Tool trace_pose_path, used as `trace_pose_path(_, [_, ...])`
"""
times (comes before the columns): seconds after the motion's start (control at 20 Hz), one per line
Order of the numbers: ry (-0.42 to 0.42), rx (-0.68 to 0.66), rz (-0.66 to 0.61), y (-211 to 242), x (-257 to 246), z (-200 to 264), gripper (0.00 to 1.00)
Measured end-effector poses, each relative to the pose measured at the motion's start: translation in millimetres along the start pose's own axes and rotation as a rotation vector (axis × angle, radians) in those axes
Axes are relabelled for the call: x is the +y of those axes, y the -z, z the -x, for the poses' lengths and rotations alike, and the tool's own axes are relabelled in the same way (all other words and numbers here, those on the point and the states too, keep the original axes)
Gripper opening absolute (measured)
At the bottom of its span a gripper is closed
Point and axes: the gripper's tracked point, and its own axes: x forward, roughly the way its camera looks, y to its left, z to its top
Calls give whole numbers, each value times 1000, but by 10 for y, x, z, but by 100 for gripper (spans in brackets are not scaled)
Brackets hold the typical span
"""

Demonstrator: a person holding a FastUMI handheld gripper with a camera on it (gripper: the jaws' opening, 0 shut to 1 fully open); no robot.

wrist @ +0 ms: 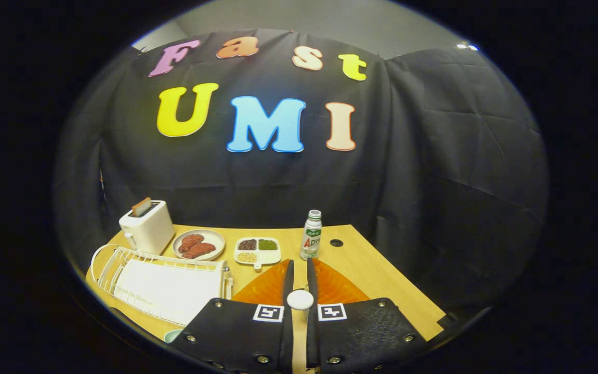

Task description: Take the plate from the dish rack, then take the spoon from the basket and place it into the plate.

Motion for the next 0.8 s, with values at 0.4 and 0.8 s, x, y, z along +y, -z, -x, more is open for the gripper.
trace_pose_path(0.4, [-250,36,66,340,1183,593,10])
trace_pose_path(0.8, [-397,126,94,956,1787,1035,10])
